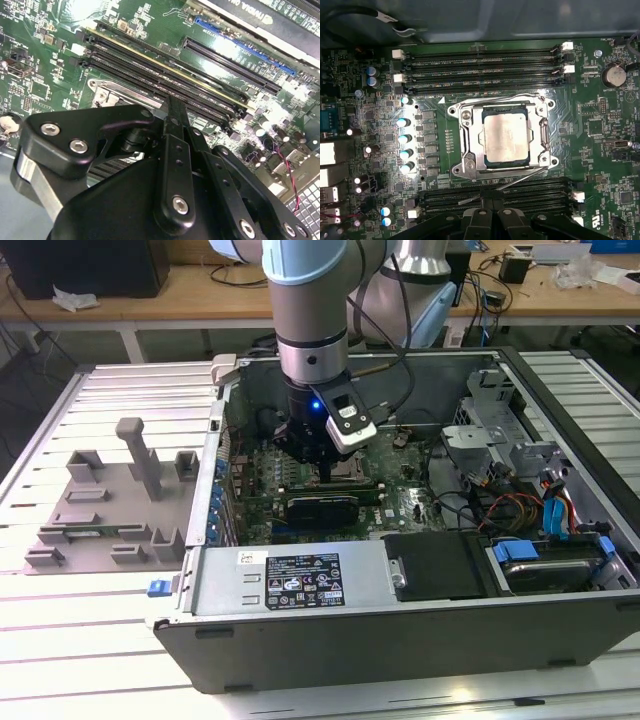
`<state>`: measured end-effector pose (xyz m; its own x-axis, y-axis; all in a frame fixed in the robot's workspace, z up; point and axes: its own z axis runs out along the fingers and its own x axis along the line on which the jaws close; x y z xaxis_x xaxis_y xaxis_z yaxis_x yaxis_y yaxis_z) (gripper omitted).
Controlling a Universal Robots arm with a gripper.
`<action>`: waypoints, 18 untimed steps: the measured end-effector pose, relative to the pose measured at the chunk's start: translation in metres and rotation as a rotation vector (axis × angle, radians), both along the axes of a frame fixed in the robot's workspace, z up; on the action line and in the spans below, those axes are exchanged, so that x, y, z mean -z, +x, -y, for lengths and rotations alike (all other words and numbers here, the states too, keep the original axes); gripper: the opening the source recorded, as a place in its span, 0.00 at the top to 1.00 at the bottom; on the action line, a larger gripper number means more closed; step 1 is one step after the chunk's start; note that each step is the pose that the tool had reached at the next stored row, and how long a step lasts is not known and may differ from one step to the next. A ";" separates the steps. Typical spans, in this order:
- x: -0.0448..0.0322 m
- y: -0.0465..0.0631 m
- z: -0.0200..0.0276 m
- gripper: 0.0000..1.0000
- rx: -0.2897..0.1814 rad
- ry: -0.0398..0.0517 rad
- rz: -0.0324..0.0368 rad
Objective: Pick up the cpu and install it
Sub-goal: 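Install the second cpu locking lever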
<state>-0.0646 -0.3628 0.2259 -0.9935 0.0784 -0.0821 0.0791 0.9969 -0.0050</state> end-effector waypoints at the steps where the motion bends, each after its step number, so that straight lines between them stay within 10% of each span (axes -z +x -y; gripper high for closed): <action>1: 0.0000 0.000 0.0000 0.89 0.000 0.0000 0.0000; 18: 0.0075 -0.001 0.0000 0.89 0.000 0.0035 0.0006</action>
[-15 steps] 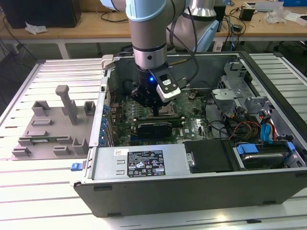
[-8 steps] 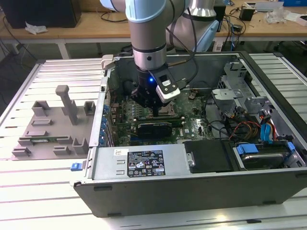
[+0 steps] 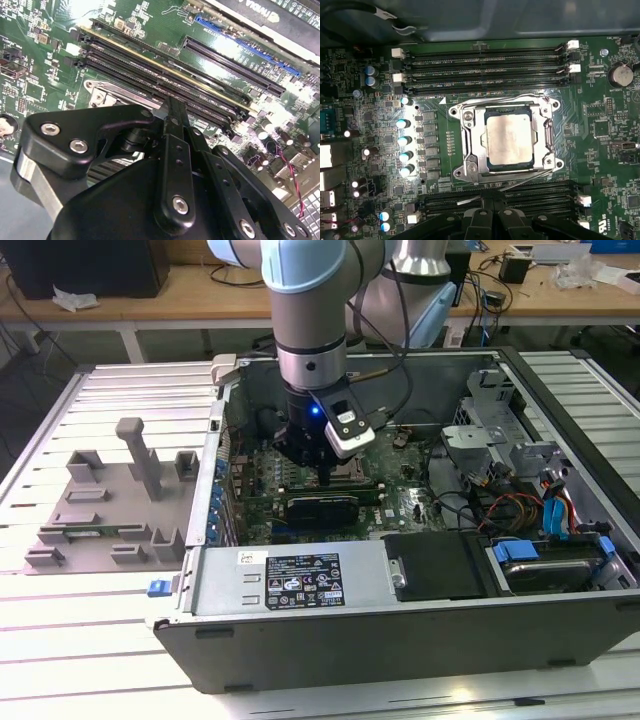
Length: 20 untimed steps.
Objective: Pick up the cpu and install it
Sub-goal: 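Install the second cpu locking lever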
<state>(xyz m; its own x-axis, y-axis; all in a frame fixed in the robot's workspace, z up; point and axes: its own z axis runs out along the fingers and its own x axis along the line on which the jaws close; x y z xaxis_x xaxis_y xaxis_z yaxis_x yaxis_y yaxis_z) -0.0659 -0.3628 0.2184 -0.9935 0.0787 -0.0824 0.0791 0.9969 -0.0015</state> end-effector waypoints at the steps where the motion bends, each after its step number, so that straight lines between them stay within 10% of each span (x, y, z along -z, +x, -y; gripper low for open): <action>1: 0.0003 0.000 0.0000 0.89 0.000 0.0001 0.0000; 15: 0.0067 -0.012 0.0000 0.89 0.000 0.0207 0.0121; 17: 0.0070 -0.015 0.0003 0.89 0.000 0.0297 0.0133; 20: 0.0074 -0.018 0.0025 0.89 0.000 0.0699 0.0159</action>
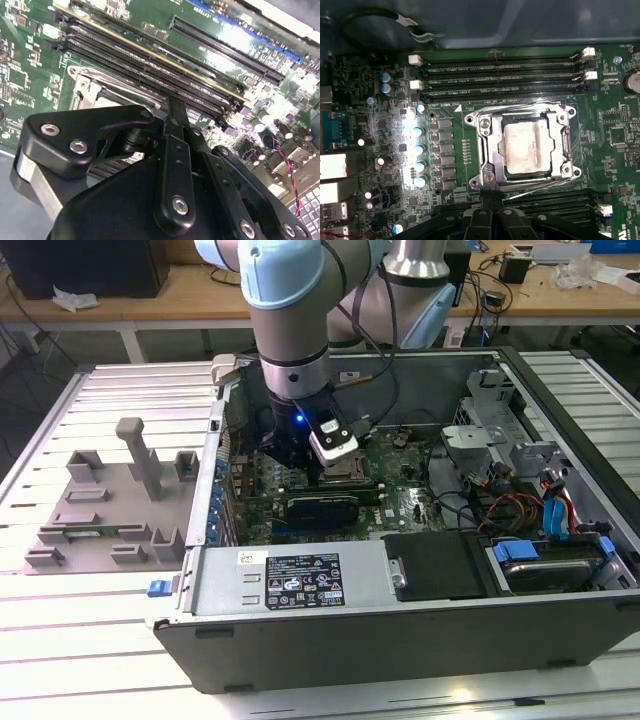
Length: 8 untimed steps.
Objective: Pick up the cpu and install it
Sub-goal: 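Install the second cpu locking lever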
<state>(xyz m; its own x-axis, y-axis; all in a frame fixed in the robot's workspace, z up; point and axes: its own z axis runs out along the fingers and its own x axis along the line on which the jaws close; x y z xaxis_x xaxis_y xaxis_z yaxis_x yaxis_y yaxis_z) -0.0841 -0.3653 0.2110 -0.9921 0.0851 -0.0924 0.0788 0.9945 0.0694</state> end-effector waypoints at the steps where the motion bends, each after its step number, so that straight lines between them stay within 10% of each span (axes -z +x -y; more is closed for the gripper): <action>1: 0.0001 0.000 0.0007 0.89 0.000 0.0094 0.0004; 8: 0.0008 -0.001 0.0138 0.89 0.000 0.0506 0.0010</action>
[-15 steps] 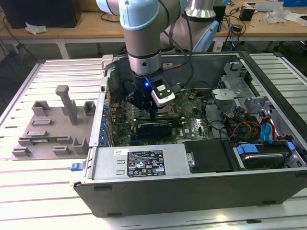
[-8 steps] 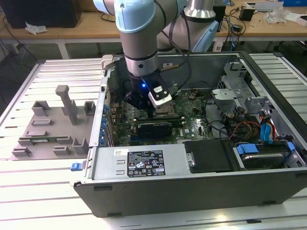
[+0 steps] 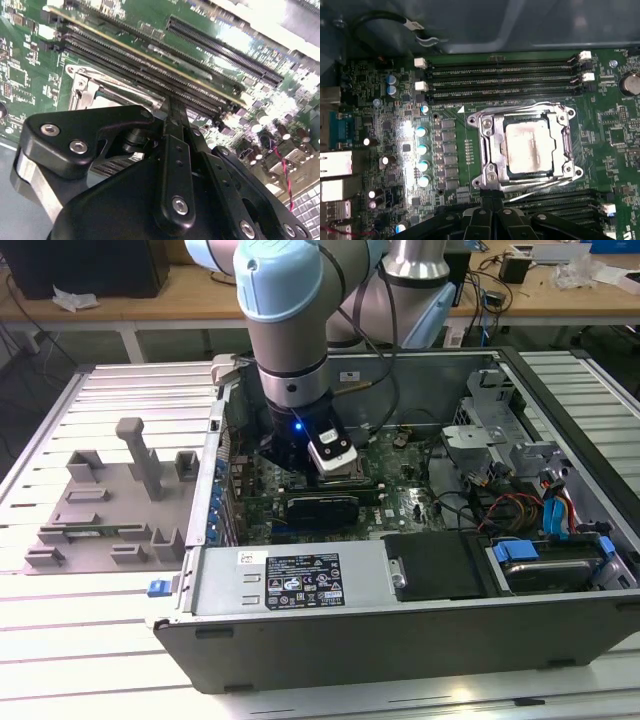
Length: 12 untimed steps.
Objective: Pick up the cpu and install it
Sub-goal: 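Install the second cpu locking lever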
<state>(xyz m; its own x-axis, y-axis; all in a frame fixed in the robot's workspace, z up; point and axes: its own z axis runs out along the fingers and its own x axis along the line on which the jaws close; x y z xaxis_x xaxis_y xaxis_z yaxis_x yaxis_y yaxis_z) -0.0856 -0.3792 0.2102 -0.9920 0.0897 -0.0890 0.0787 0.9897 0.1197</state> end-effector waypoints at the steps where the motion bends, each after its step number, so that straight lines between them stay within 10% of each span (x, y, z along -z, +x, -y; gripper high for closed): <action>1: 0.0001 0.000 0.0016 0.89 0.000 0.0030 0.0000; 5: 0.0009 0.000 0.0064 0.89 0.000 0.0328 -0.0001; 12: 0.0042 -0.001 0.0199 0.89 0.000 0.1213 0.0001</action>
